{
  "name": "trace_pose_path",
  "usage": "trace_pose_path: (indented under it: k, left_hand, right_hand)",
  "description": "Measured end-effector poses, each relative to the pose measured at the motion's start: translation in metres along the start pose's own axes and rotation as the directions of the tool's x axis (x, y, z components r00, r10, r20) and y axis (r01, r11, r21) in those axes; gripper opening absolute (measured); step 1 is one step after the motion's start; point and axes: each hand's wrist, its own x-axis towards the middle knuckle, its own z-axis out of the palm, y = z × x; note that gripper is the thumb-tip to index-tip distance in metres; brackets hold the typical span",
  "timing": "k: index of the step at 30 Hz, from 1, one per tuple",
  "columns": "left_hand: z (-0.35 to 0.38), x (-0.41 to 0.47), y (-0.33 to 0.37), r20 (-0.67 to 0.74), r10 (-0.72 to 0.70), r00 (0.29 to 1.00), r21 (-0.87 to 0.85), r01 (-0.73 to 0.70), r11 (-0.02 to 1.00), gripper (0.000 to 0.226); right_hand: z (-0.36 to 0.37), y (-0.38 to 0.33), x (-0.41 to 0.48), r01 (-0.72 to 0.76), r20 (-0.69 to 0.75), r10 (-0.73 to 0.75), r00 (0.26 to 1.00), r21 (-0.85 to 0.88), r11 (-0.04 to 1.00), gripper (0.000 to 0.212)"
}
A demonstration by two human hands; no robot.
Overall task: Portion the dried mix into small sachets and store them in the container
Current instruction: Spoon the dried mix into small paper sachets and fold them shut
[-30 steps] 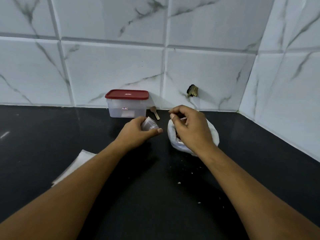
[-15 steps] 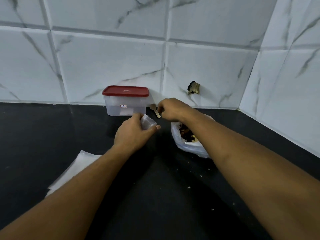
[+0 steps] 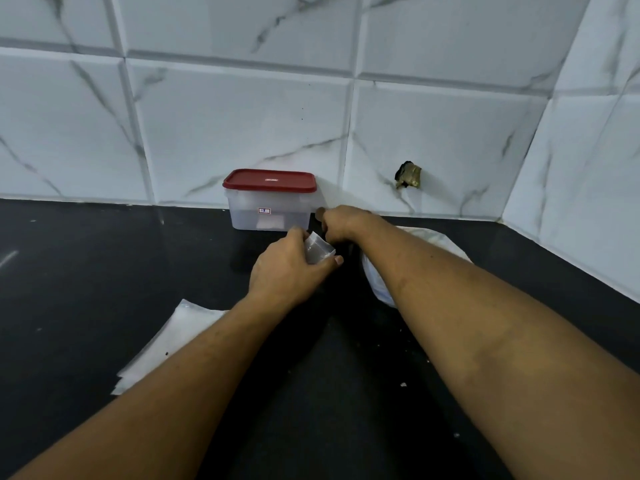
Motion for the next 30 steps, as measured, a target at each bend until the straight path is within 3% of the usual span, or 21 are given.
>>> trace_pose_path:
  k: [3,6,8,11,17,24,27,30]
  left_hand:
    - [0.0,-0.002,0.001,0.001,0.013,1.0,0.014,-0.013,1.0,0.058]
    - [-0.001,-0.005,0.004,0.016,0.033,0.999,0.063,-0.034,0.997,0.06]
    - [-0.003,-0.007,0.007,0.026,0.056,0.998,0.083,-0.058,0.995,0.064]
    - [-0.005,-0.011,0.014,0.026,0.097,0.995,0.058,-0.099,0.993,0.064]
    - [-0.004,-0.022,0.025,0.049,0.211,0.976,0.002,-0.211,0.977,0.064]
    - [0.003,-0.036,0.035,0.141,0.282,0.949,-0.118,-0.266,0.957,0.061]
    - [0.007,-0.041,0.04,0.188,0.283,0.94,-0.172,-0.252,0.952,0.055]
    - [0.01,-0.044,0.04,0.199,0.278,0.94,-0.197,-0.24,0.951,0.052]
  right_hand:
    - [-0.005,0.006,-0.011,0.027,-0.175,-0.016,0.984,0.057,0.998,0.013]
    - [-0.018,0.016,-0.032,0.06,-0.327,0.031,0.945,0.265,0.962,0.011]
    - [-0.025,0.027,-0.051,0.112,-0.425,0.069,0.902,0.386,0.916,0.006]
    - [-0.032,0.046,-0.092,0.205,-0.513,0.166,0.842,0.589,0.782,0.018]
    - [-0.021,0.082,-0.171,0.344,-0.48,0.313,0.819,0.849,0.402,0.011]
    - [0.018,0.105,-0.192,0.396,-0.348,0.495,0.796,0.918,0.009,0.01]
    - [0.02,0.108,-0.193,0.414,-0.336,0.501,0.797,0.909,-0.05,0.005]
    - [0.023,0.111,-0.19,0.44,-0.403,0.514,0.758,0.897,0.055,0.004]
